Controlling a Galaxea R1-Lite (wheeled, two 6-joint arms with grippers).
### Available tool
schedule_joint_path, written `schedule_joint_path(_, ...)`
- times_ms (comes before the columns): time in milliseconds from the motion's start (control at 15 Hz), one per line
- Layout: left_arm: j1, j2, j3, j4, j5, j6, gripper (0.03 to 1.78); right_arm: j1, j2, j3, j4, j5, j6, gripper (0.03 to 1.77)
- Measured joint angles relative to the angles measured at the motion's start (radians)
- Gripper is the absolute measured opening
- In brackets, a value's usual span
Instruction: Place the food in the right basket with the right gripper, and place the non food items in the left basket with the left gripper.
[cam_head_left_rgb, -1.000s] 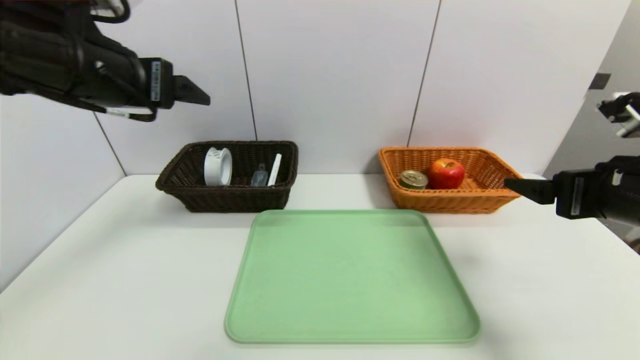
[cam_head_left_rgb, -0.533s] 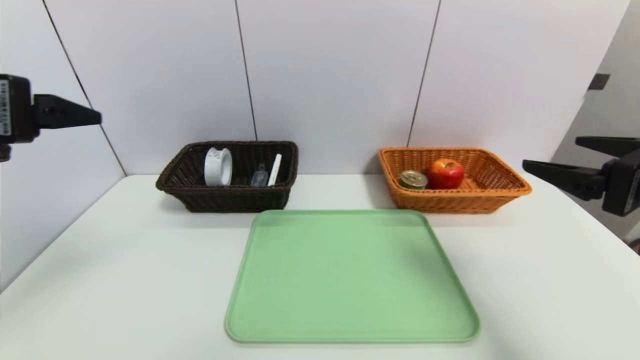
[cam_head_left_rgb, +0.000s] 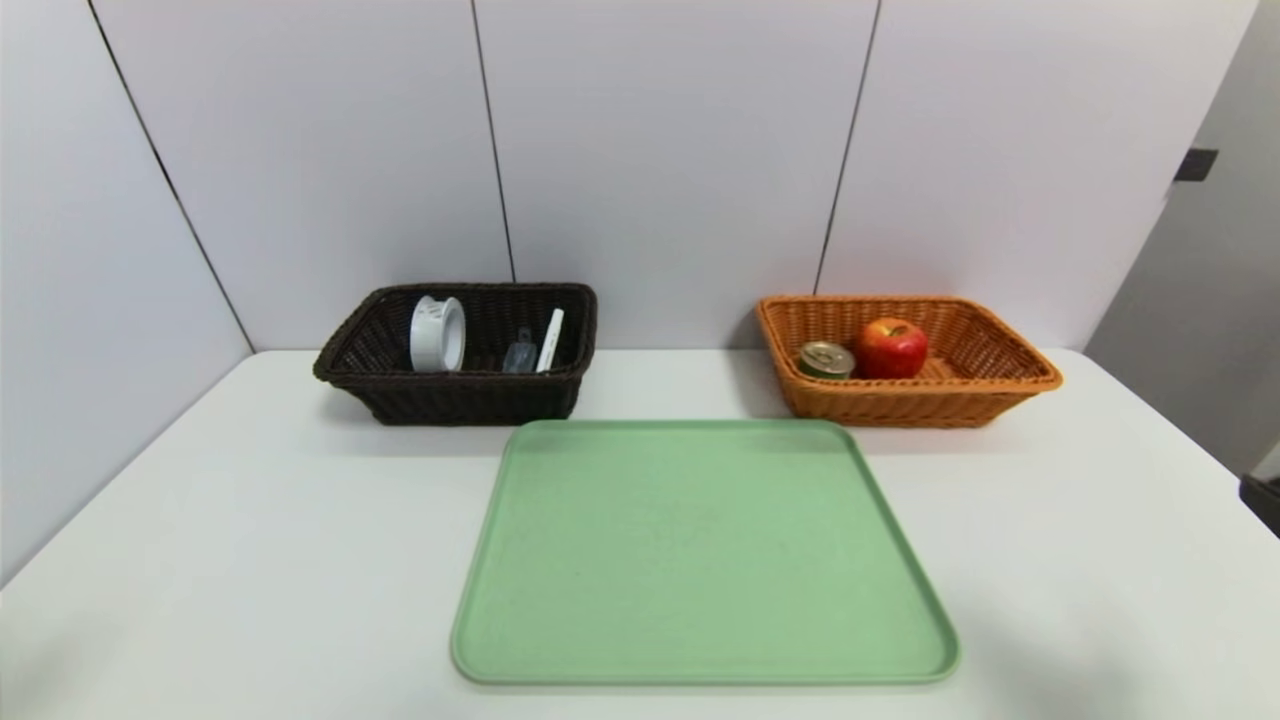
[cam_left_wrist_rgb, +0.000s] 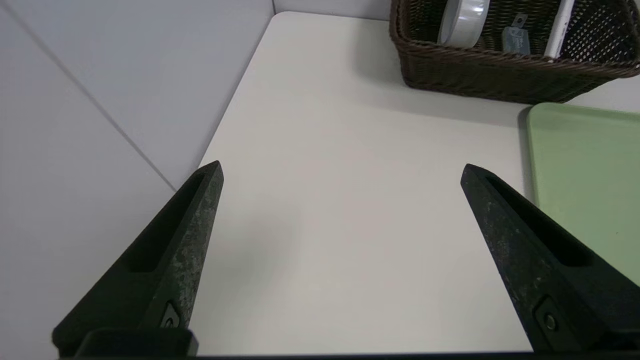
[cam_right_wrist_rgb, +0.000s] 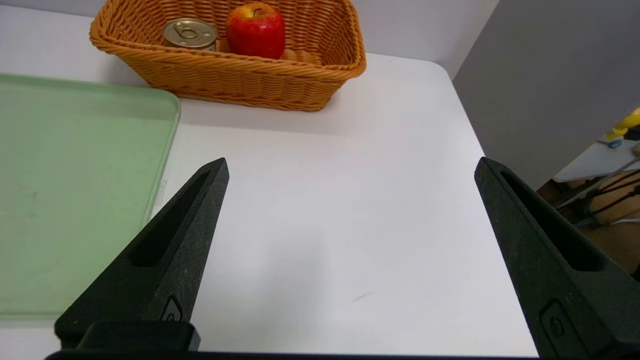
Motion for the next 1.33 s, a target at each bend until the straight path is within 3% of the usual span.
schedule_joint_path(200,0.061,-0.207,0.182,0.004,-0.002,-0.001,1.69,-0.004,-0.215,0.161,0.007,-0.026,-0.004,1.7)
schedule_joint_path(533,0.087,-0.464,0.39,0.001,-0.021,0.007,1.69,0.005,-0.562,0.333,0.067,-0.007,-0.007,1.7)
schedule_joint_path(733,0.08,-0.594,0.513,-0.018,-0.108,0.069,1.69,0.006,-0.673,0.379,0.09,0.039,-0.01,1.7)
schedule_joint_path(933,0.074,-0.656,0.653,-0.149,-0.191,0.13,1.69,0.006,-0.708,0.404,0.068,0.109,-0.005,1.7)
schedule_joint_path(1200,0.073,-0.675,0.88,-0.467,-0.331,0.194,1.69,0.006,-0.719,0.409,0.099,0.113,0.011,1.7)
schedule_joint_path(1333,0.073,-0.677,0.906,-0.51,-0.341,0.167,1.69,0.006,-0.719,0.409,0.099,0.113,0.051,1.7)
